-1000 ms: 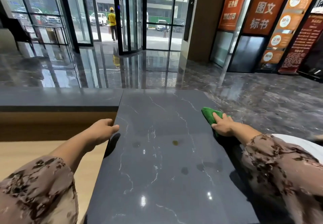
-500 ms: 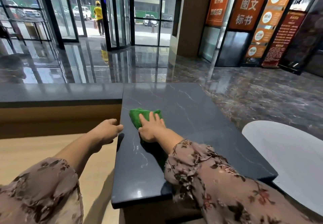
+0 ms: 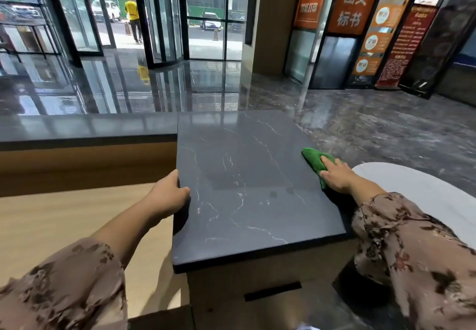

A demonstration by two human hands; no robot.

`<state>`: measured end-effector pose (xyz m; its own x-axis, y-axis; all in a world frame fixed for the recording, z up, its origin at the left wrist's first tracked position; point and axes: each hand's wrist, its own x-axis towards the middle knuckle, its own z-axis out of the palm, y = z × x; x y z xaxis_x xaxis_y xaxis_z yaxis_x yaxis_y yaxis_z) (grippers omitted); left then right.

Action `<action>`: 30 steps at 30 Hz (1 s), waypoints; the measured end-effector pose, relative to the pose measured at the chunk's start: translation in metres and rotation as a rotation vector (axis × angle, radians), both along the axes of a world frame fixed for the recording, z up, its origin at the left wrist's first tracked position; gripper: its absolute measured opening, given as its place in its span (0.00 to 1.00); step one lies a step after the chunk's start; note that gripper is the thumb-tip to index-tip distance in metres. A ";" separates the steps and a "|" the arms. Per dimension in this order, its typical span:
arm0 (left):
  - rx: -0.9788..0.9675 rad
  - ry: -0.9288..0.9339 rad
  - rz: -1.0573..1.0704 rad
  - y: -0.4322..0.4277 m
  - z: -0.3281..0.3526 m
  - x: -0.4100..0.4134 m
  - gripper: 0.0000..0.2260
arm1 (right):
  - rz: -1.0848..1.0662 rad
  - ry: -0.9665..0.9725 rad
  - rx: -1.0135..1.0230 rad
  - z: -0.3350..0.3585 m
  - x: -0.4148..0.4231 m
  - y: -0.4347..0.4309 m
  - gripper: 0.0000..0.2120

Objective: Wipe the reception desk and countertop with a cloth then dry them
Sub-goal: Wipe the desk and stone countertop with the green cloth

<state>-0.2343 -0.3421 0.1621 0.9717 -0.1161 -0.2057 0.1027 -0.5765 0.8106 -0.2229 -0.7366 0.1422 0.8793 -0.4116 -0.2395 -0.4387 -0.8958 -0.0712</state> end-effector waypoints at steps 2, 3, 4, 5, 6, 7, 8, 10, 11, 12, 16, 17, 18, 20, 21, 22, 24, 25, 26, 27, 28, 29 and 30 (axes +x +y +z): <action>0.002 0.008 -0.025 0.002 0.001 -0.004 0.15 | -0.056 -0.008 -0.008 0.000 -0.008 0.005 0.29; 0.000 0.012 -0.030 0.004 0.002 -0.007 0.16 | -0.083 -0.013 -0.016 0.001 -0.011 0.013 0.29; -0.005 0.010 -0.032 0.004 0.003 -0.010 0.16 | -0.101 -0.020 -0.024 0.003 -0.013 0.024 0.30; -0.011 0.009 -0.031 0.004 0.004 -0.013 0.16 | -0.108 -0.026 -0.027 0.004 -0.015 0.039 0.30; -0.015 0.009 -0.028 0.005 0.005 -0.016 0.16 | -0.103 -0.038 -0.027 0.005 -0.017 0.054 0.30; -0.017 0.009 -0.022 0.005 0.005 -0.018 0.15 | -0.086 -0.053 -0.026 0.005 -0.018 0.072 0.29; -0.020 0.004 -0.016 0.006 0.006 -0.021 0.14 | -0.060 -0.075 -0.023 0.004 -0.019 0.092 0.29; -0.021 -0.002 0.000 0.007 0.008 -0.025 0.13 | 0.005 -0.107 -0.004 0.002 -0.020 0.135 0.29; -0.017 -0.009 0.008 0.006 0.009 -0.028 0.14 | 0.045 -0.117 0.009 0.001 -0.022 0.159 0.29; -0.008 -0.021 0.016 0.005 0.010 -0.032 0.17 | 0.090 -0.125 0.026 0.000 -0.024 0.182 0.30; 0.016 -0.056 0.030 0.002 0.011 -0.043 0.14 | 0.299 -0.123 0.083 0.000 -0.036 0.255 0.32; 0.020 -0.054 0.034 0.002 0.011 -0.046 0.11 | 0.348 -0.120 0.093 -0.002 -0.039 0.263 0.31; 0.020 -0.052 0.039 0.001 0.010 -0.048 0.10 | 0.396 -0.118 0.105 -0.003 -0.042 0.265 0.31; 0.016 -0.050 0.035 0.000 0.007 -0.049 0.14 | 0.472 -0.116 0.135 -0.002 -0.047 0.251 0.29; 0.020 -0.040 0.027 -0.001 0.005 -0.049 0.16 | 0.493 -0.115 0.142 -0.002 -0.049 0.237 0.28; 0.027 -0.033 0.019 -0.002 0.004 -0.049 0.17 | 0.495 -0.118 0.140 -0.001 -0.052 0.219 0.27; 0.046 -0.021 0.009 -0.004 0.003 -0.048 0.15 | 0.447 -0.142 0.107 0.000 -0.057 0.175 0.27; 0.054 -0.016 0.012 -0.005 0.003 -0.048 0.14 | 0.402 -0.154 0.087 0.000 -0.060 0.151 0.27; 0.066 -0.013 0.018 -0.006 0.003 -0.048 0.14 | 0.353 -0.159 0.068 0.000 -0.064 0.127 0.27; 0.080 -0.014 0.025 -0.007 0.003 -0.048 0.13 | 0.304 -0.155 0.052 0.001 -0.069 0.105 0.27; 0.096 -0.018 0.029 -0.008 0.004 -0.048 0.13 | 0.259 -0.143 0.039 0.001 -0.074 0.083 0.27; 0.111 -0.025 0.031 -0.008 0.004 -0.048 0.13 | 0.216 -0.132 0.027 0.001 -0.080 0.064 0.27; 0.121 -0.027 0.031 -0.009 0.004 -0.049 0.13 | 0.175 -0.124 0.015 0.001 -0.085 0.046 0.27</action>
